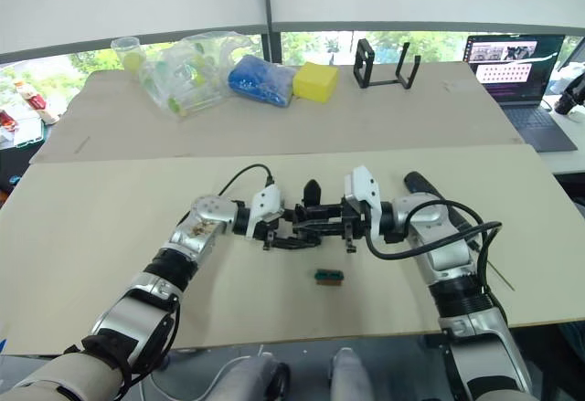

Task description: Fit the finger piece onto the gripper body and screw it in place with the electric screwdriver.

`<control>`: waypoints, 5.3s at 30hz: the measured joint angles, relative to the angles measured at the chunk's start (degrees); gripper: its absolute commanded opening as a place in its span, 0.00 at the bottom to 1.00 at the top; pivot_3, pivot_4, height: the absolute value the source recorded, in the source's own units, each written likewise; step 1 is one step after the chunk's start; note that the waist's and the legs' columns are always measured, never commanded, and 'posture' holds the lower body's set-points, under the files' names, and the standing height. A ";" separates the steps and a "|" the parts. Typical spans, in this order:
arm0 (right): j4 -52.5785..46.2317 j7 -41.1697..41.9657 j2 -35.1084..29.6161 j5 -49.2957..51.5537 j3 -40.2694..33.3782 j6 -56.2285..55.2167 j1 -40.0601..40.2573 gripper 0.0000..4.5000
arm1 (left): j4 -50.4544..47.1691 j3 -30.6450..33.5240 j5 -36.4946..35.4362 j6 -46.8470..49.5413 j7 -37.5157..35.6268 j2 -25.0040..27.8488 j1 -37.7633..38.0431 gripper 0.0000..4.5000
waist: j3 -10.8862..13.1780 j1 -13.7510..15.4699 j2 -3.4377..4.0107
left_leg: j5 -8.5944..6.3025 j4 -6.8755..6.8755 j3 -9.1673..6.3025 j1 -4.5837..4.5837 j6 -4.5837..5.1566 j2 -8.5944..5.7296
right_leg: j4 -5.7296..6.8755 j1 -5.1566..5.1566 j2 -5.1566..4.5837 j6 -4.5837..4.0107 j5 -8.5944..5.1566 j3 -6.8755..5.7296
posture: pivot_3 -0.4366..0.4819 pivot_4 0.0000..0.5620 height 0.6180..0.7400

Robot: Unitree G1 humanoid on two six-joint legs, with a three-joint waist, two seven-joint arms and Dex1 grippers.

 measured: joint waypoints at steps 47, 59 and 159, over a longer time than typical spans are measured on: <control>0.50 -0.37 -3.01 0.12 3.41 3.04 0.87 0.09 | -4.46 -0.53 0.41 2.62 2.48 0.32 3.84 0.51 | -1.41 0.00 -0.07 | -0.06 -0.18 0.00 0.40 0.01 0.04 | -0.16 0.31 -0.04 0.00 -0.01 0.01 | 0.48 0.27 1.00; 0.82 0.03 -4.02 -0.40 4.55 3.02 0.34 0.09 | -5.15 -0.59 0.49 3.00 3.01 0.35 4.71 0.51 | -1.56 0.05 -0.10 | -0.12 -0.45 -0.01 0.90 0.08 0.05 | -0.41 0.87 -0.07 0.00 -0.01 0.02 | 0.48 0.27 1.00; 25.35 -5.54 -32.90 -20.33 13.07 40.45 -18.55 0.99 | -60.25 17.67 -36.48 51.89 -2.24 29.99 8.53 1.00 | -0.88 0.04 0.39 | -0.23 -0.99 0.12 0.86 0.18 0.06 | -1.07 0.87 -0.25 -0.03 -0.03 0.07 | 0.48 0.27 1.00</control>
